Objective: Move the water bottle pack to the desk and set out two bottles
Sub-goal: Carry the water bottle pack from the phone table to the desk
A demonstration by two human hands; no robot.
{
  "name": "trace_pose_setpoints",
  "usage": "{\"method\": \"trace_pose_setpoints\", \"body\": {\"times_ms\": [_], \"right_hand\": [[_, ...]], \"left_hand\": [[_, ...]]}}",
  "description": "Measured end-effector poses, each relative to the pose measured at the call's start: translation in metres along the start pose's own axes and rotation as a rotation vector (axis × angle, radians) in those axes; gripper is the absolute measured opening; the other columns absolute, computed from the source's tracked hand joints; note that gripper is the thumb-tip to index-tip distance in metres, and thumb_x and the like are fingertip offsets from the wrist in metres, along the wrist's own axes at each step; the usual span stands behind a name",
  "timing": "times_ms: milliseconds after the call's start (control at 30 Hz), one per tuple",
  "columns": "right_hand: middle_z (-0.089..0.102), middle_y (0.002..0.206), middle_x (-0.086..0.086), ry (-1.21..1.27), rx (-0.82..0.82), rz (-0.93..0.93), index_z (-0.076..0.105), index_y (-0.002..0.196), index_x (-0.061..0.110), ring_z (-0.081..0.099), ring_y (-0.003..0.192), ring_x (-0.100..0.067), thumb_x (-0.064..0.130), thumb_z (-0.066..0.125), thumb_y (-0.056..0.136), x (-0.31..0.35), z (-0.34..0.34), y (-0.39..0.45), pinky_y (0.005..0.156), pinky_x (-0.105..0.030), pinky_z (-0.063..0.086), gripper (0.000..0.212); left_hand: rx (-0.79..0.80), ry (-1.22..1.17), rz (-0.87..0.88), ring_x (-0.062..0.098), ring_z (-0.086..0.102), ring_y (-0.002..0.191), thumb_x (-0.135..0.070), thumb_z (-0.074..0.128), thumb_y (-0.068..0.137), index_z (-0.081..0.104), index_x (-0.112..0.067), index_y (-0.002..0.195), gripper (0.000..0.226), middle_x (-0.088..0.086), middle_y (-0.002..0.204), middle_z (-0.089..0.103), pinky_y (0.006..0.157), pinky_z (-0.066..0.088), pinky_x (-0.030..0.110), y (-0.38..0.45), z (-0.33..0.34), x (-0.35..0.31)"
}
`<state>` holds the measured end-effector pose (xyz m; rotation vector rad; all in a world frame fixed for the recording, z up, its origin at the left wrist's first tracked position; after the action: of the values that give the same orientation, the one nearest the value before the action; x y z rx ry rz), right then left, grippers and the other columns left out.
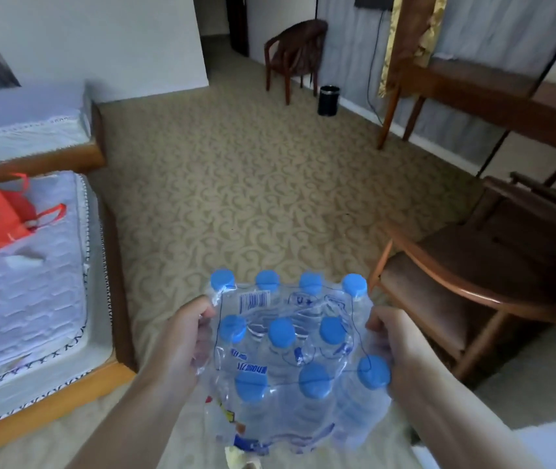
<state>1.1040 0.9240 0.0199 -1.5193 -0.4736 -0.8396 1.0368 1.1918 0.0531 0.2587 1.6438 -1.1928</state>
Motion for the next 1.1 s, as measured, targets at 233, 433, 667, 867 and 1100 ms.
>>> {"method": "trace_pose_setpoints", "body": {"times_ms": [233,433,667,867,1100], "right_hand": [[0.015,0.038,0.008,0.144,-0.049,-0.011,0.021,0.035,0.024,0.009,0.029,-0.008,0.007,0.046,0.064,0.094,0.093,0.085,0.033,-0.011,0.009,0.042],[0.013,0.04,0.008,0.259,-0.071,-0.067,0.019,0.05,0.027,0.008,0.029,-0.006,0.006,0.044,0.068,0.197,0.132,0.181,0.031,-0.01,0.01,0.037],[0.015,0.04,0.007,0.252,-0.097,-0.093,0.021,0.036,0.025,0.008,0.032,-0.008,0.007,0.045,0.065,0.328,0.171,0.322,0.034,-0.012,0.011,0.041],[0.012,0.045,0.008,0.251,-0.096,-0.071,0.018,0.051,0.027,0.007,0.034,-0.007,0.008,0.045,0.062,0.431,0.212,0.427,0.031,-0.013,0.01,0.035],[0.012,0.041,0.006,0.339,-0.131,-0.034,0.017,0.054,0.025,0.007,0.031,-0.008,0.009,0.043,0.068,0.522,0.269,0.559,0.032,-0.013,0.007,0.033]], "left_hand": [[0.084,0.148,0.051,0.004,0.012,0.027,-0.012,0.049,0.073,0.029,-0.028,0.038,0.043,-0.013,0.036,0.016,0.025,0.011,0.014,0.141,0.061,-0.125],[0.201,0.163,0.046,0.004,0.01,0.028,-0.011,0.05,0.077,0.026,-0.025,0.05,0.039,-0.012,0.037,0.017,0.029,0.008,0.013,0.258,0.158,-0.206],[0.32,0.178,0.053,0.007,0.011,0.031,-0.011,0.043,0.076,0.022,-0.025,0.05,0.036,-0.01,0.038,0.016,0.038,0.008,0.021,0.395,0.288,-0.287],[0.325,0.116,-0.009,0.006,0.011,0.028,-0.011,0.044,0.079,0.022,-0.025,0.046,0.042,-0.011,0.032,0.017,0.042,0.006,0.024,0.502,0.373,-0.358],[0.423,0.134,-0.02,0.003,0.012,0.025,-0.007,0.044,0.082,0.024,-0.024,0.05,0.041,-0.012,0.033,0.019,0.032,0.009,0.009,0.65,0.491,-0.438]]}}
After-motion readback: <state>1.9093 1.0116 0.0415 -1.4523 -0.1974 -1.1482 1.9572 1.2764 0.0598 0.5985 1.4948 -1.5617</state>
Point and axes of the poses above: each hand's wrist, its own y-axis towards the middle knuckle, its own z-axis out of the palm, x = y × z, the point moved 6 cm from there along y, towards the middle knuckle
